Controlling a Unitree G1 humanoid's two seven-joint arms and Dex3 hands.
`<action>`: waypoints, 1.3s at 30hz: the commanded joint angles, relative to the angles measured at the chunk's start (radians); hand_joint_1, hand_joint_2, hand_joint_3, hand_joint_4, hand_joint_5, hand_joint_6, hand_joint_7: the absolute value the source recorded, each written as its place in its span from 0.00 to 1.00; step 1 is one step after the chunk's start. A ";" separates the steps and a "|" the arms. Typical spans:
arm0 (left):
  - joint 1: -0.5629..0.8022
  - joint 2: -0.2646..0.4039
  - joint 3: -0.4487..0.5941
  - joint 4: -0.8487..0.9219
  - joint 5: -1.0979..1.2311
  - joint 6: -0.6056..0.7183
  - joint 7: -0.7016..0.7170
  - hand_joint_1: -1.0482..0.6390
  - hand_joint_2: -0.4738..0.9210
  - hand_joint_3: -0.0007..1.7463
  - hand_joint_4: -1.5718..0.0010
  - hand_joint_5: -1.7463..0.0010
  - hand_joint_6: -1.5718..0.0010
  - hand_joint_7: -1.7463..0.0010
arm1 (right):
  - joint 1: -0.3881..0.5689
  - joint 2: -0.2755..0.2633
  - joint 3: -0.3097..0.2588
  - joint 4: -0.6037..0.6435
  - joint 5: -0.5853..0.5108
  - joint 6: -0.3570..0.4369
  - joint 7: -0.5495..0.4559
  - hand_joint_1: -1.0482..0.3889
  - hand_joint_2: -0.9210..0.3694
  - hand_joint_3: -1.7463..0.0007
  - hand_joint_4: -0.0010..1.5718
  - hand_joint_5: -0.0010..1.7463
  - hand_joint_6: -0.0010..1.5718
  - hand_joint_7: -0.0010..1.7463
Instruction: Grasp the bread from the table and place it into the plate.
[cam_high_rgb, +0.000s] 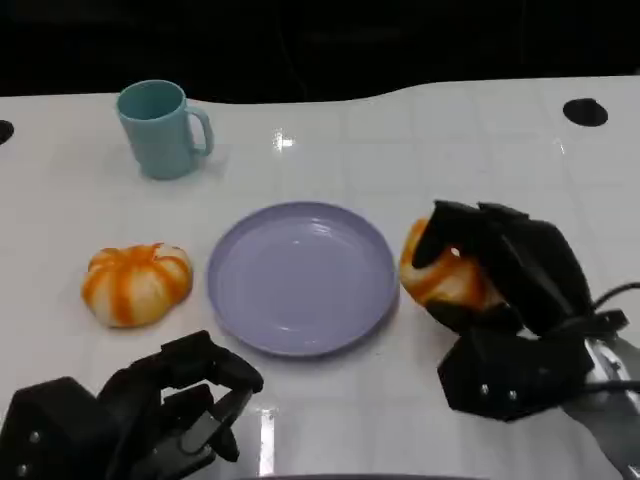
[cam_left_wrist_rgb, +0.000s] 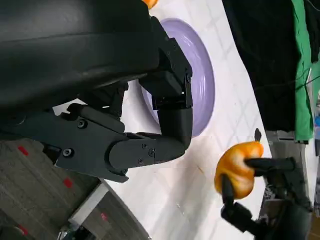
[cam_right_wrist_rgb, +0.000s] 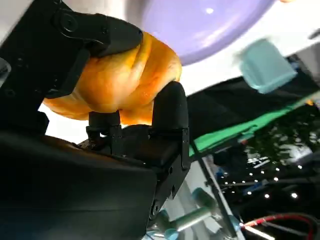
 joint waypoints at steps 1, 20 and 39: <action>-0.004 0.009 0.002 0.001 0.008 0.000 0.011 0.38 1.00 0.28 0.56 0.00 0.58 0.26 | -0.041 0.032 -0.001 0.023 0.038 -0.032 0.018 0.70 0.46 0.25 0.62 1.00 0.46 1.00; 0.001 0.012 -0.004 0.014 0.004 -0.010 0.007 0.39 0.99 0.28 0.58 0.00 0.60 0.26 | -0.240 0.154 0.054 0.267 0.032 -0.100 0.030 0.66 0.50 0.17 0.62 1.00 0.47 1.00; 0.013 0.007 -0.018 0.015 0.013 -0.029 0.014 0.39 0.99 0.28 0.58 0.00 0.59 0.25 | -0.424 0.264 0.059 0.599 0.076 -0.066 0.141 0.57 0.25 0.61 0.36 0.57 0.47 0.26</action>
